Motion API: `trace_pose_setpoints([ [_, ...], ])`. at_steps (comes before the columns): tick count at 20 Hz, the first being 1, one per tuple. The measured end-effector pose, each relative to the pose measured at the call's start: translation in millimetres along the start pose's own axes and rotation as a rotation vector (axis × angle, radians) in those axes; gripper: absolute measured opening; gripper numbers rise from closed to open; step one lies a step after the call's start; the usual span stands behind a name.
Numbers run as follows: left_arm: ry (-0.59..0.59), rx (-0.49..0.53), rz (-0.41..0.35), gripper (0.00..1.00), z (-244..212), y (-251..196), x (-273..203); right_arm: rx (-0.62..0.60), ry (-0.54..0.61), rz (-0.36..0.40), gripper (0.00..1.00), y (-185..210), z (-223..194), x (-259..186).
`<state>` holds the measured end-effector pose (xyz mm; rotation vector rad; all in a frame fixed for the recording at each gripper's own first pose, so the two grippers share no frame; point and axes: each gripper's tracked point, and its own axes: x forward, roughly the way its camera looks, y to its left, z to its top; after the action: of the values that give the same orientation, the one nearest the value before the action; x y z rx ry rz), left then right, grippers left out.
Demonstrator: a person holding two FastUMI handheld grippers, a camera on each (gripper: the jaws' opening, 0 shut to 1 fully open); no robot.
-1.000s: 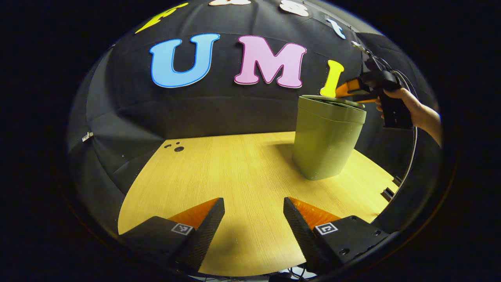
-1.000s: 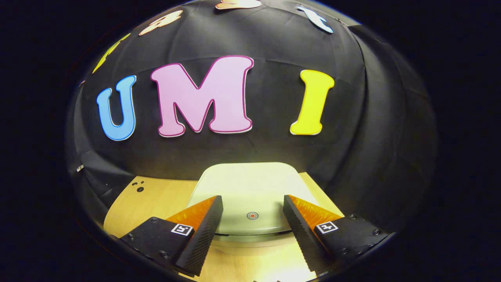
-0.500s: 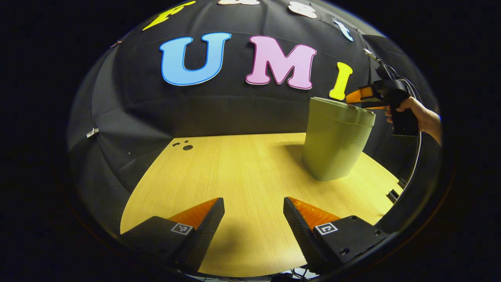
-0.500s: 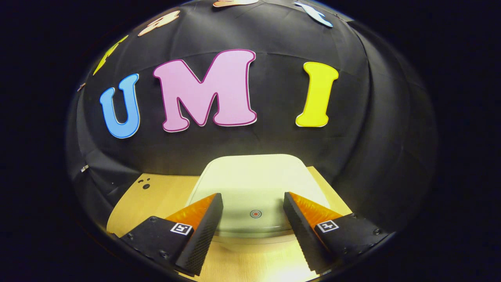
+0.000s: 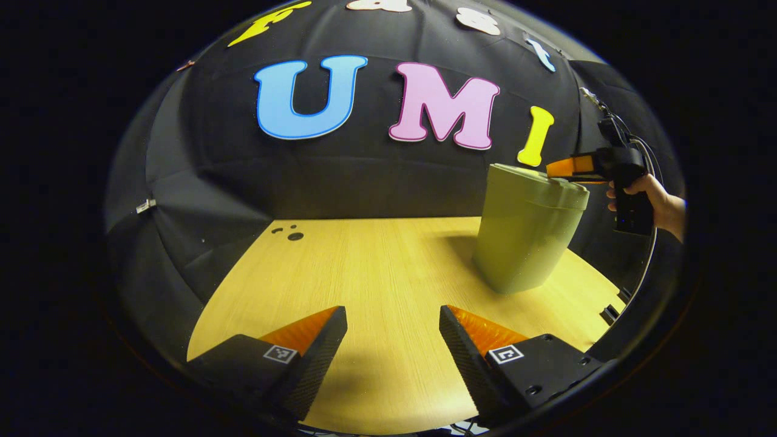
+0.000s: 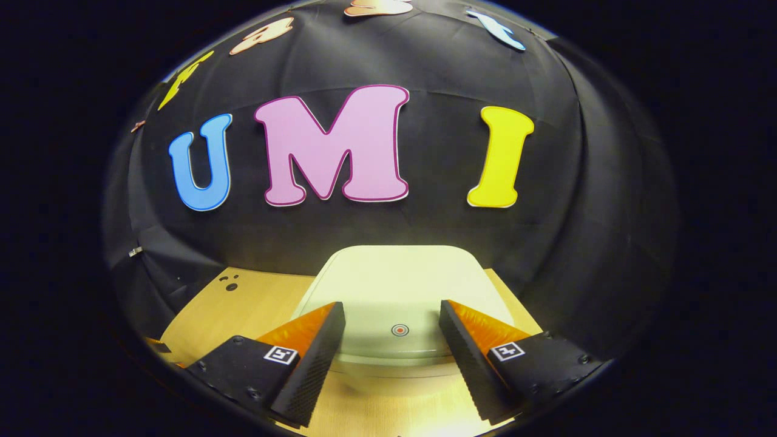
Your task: Press the lid of the desktop garbage bin to open it, pick up the crumpled paper on the desktop and throw it into the bin, then pick up the pop can on the desktop and drop it into the bin, and finally close the garbage bin lid.
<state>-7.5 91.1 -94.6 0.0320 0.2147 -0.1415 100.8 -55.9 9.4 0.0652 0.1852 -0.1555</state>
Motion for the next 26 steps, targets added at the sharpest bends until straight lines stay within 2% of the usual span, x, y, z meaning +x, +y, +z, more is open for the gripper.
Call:
trace_pose_setpoints([
  [7,-0.125,0.064,0.034,0.98,52,-11,-32,-0.017,-0.099,0.008,0.98,20,2,-41],
  [11,-0.173,0.032,0.034,0.98,74,-21,-49,-0.010,-0.145,0.050,0.98,45,3,-75],
  [12,-0.188,0.020,0.046,1.00,79,-21,-52,0.005,-0.150,0.059,0.98,50,1,-83],
  [13,-0.199,0.006,0.061,0.98,82,-20,-56,0.026,-0.152,0.059,0.98,55,-2,-90],
  [14,-0.214,-0.005,0.070,1.00,84,-20,-59,0.051,-0.147,0.062,0.98,60,-8,-97],
  [16,-0.237,-0.015,0.089,0.98,86,-18,-62,0.093,-0.135,0.069,0.99,69,-23,-109],
  [17,-0.237,-0.018,0.101,0.93,83,-17,-62,0.094,-0.126,0.063,0.99,71,-32,-113],
  [18,-0.230,-0.021,0.109,0.98,77,-15,-62,0.086,-0.112,0.061,0.98,71,-42,-117],
  [22,-0.167,-0.018,0.076,0.98,49,-22,-55,0.065,-0.043,0.072,0.99,76,-76,-132],
  [26,-0.163,-0.014,0.049,0.98,48,-28,-50,0.059,-0.002,0.070,0.99,79,-95,-140],
])
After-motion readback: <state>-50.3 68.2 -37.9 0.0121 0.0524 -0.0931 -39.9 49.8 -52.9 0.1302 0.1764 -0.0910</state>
